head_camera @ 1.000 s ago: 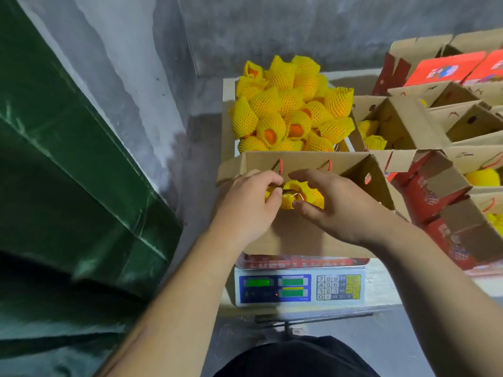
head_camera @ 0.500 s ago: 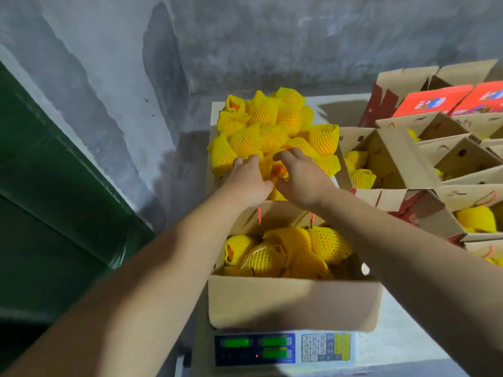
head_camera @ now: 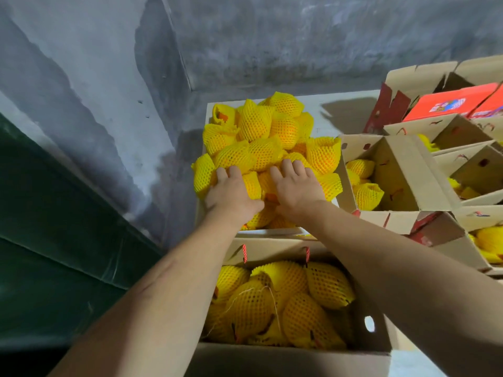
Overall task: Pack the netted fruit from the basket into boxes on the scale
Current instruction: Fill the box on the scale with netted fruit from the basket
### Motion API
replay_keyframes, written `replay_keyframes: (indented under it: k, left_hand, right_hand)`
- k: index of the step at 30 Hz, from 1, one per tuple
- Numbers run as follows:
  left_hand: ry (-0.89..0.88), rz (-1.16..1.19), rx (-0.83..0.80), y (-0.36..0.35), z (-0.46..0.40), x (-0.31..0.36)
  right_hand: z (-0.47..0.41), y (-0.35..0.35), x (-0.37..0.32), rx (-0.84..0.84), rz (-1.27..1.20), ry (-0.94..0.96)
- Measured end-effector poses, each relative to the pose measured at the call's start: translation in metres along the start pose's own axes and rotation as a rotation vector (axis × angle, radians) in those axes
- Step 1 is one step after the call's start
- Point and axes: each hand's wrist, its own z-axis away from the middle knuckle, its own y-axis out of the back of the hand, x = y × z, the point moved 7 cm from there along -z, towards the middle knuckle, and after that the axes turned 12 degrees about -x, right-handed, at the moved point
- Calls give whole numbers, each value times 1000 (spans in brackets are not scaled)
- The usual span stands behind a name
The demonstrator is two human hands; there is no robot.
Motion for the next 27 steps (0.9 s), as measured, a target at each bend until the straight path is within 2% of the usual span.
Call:
replay_keyframes:
  k: [4, 8, 11, 14, 16, 21, 24, 27]
  left_hand:
    - [-37, 151, -20, 1, 0, -2]
    - [-186, 278, -31, 21, 7, -10]
    - [-294, 392, 35, 47, 7, -28]
    - [-267, 491, 106, 59, -4, -59]
    - [-260, 536, 83, 50, -9, -67]
    - [-342, 549, -11, 22, -9, -62]
    - [-411, 490, -13, 21, -2, -61]
    - [-498, 454, -1, 21, 12, -48]
  right_hand:
    - [5, 2, 9, 24, -17, 30]
    - [11, 1, 17, 26, -146, 29]
    - [15, 0, 20, -15, -247, 23]
    - [19, 4, 22, -4, -335, 39]
    - [21, 9, 20, 31, -409, 57]
    - [24, 19, 15, 28, -629, 87]
    - [29, 22, 24, 36, -922, 99]
    - [36, 21, 36, 47, -1099, 30]
